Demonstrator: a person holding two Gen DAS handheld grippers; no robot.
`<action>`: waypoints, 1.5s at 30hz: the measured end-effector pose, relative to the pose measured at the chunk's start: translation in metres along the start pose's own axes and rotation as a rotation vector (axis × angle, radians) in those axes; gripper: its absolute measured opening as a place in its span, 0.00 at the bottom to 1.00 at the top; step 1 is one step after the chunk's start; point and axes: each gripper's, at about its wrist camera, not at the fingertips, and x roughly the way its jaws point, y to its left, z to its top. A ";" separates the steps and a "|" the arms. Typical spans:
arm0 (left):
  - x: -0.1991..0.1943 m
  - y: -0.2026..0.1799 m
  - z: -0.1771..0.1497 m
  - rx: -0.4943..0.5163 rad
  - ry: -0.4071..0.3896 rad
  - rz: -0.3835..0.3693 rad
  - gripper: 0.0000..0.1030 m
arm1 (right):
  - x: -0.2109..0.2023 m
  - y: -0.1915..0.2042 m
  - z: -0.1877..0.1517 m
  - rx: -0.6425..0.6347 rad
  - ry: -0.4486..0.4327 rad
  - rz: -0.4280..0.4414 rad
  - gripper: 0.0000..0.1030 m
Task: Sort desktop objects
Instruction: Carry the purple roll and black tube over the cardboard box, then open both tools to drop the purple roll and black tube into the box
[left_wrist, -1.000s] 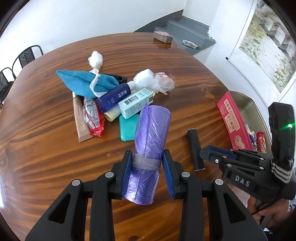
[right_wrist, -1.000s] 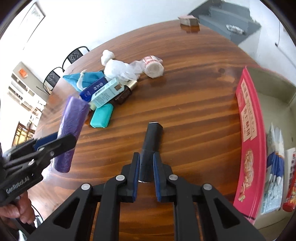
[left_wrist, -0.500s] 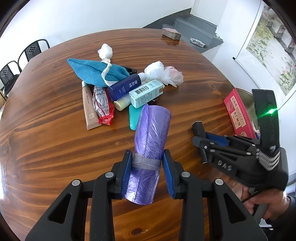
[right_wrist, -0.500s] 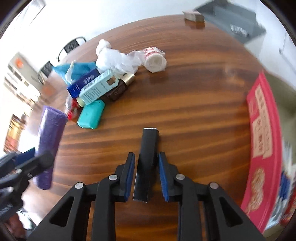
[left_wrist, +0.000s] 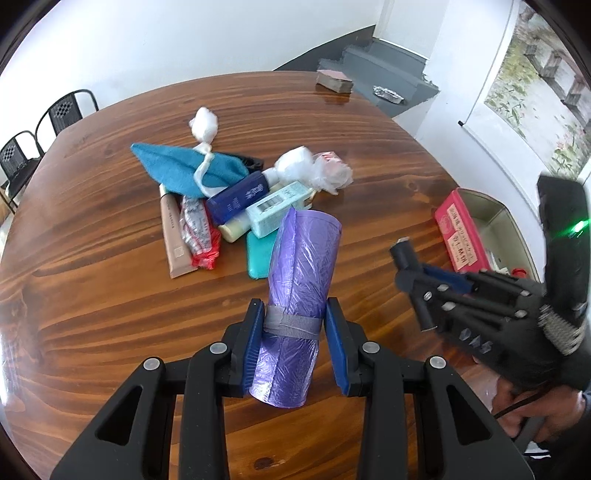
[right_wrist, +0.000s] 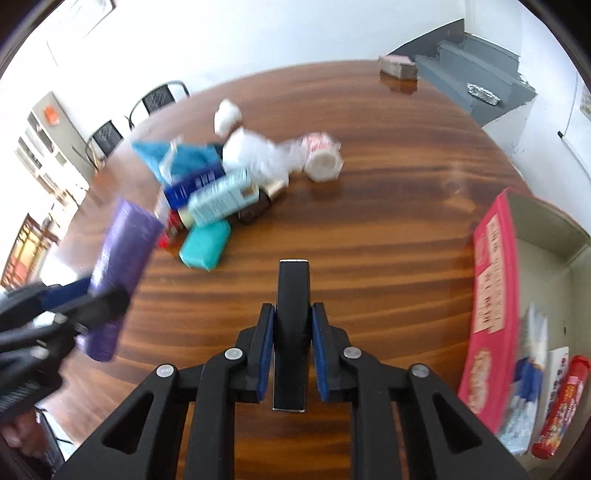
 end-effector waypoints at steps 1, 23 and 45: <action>-0.001 -0.003 0.001 0.006 -0.004 -0.004 0.35 | -0.007 -0.002 0.003 0.013 -0.015 0.005 0.21; 0.020 -0.131 0.029 0.196 -0.008 -0.182 0.35 | -0.098 -0.115 -0.020 0.208 -0.140 -0.095 0.21; 0.071 -0.244 0.062 0.273 0.091 -0.343 0.36 | -0.094 -0.197 -0.055 0.366 -0.037 -0.139 0.22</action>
